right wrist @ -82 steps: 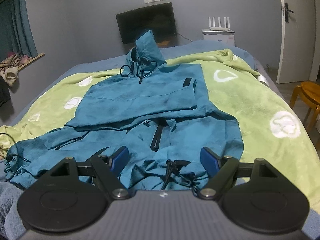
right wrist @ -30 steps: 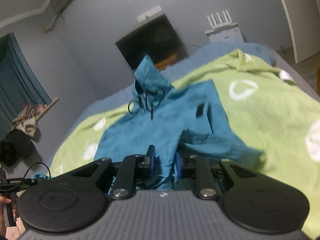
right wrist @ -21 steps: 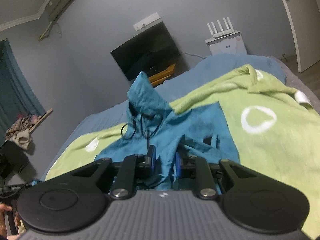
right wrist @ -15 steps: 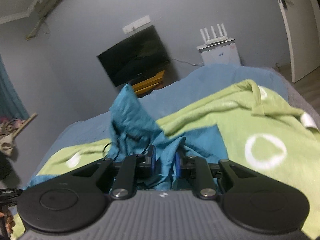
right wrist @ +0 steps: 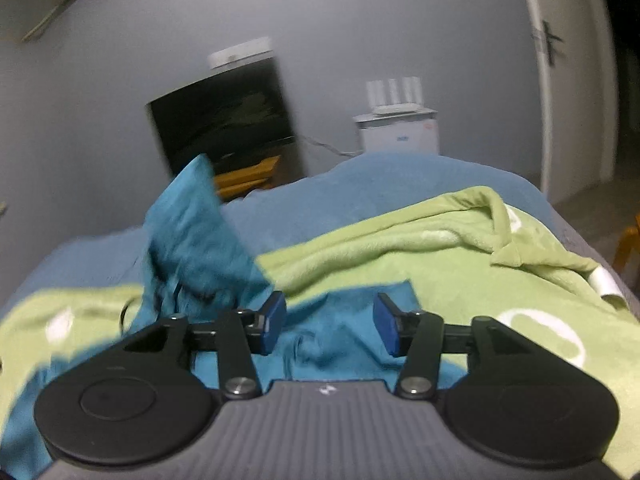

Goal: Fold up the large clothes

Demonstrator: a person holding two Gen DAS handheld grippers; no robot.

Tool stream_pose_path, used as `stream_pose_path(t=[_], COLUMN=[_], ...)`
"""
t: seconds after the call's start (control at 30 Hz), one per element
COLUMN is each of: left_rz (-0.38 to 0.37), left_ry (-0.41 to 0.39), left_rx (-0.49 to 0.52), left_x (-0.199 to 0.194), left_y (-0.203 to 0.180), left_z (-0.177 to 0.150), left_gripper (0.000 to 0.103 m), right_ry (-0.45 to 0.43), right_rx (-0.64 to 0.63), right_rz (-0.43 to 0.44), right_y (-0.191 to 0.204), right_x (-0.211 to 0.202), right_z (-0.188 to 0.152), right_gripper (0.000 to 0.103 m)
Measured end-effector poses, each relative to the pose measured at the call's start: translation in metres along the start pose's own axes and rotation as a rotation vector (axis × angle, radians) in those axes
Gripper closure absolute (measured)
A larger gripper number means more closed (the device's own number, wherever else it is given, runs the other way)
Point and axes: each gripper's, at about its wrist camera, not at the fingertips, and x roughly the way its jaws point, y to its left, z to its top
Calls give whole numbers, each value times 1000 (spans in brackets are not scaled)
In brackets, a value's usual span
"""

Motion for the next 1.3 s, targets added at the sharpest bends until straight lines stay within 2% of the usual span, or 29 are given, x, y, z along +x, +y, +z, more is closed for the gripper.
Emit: stream_pose_path(t=[0.1,0.27,0.33,0.4,0.47,0.57,0.6,0.77,1.07,1.17,1.23,1.3], left_rz=[24,73,137,182,204,167,141,108,74,2,-74,-118], left_ry=[12,18,74,95,101,115,125,140,188,217,250,243], left_rx=[119,340,398,412,376,274,241,165,85,-1,-113,-204], left_x=[-20,-41,-35,-32,-36,-53,-58,-76,-75,-65,-55,-47], left_y=[-3,-18,-19,-14,-5,4,5,1,12,21,33,44], left_z=[-30,-103,-130,-150,-161,-169,-173,-183,-184,-186,-188,-188], left_gripper=[20,20,20,20,20,20,20,20,15,8,6,6], right_ry=[9,74,108,144,168,144,137,176,231,242,246,245], right_rx=[-34,-175,-247,-247,-139,-19,11,164,351,429,487,554], right_rz=[44,41,-19,-130,-197,-191,-189,-144,-64,-21,4,30], right_y=[-1,9,7,-4,-22,-36,-39,-47,-64,-73,-80,-88], right_x=[-23,-42,-40,-38,-44,-67,-75,-93,-80,-72,-68,-63], right_z=[-37,-104,-125,-139,-143,-141,-142,-149,-161,-165,-167,-170], right_gripper=[42,42,42,42,42,41,37,25,22,22,22,21])
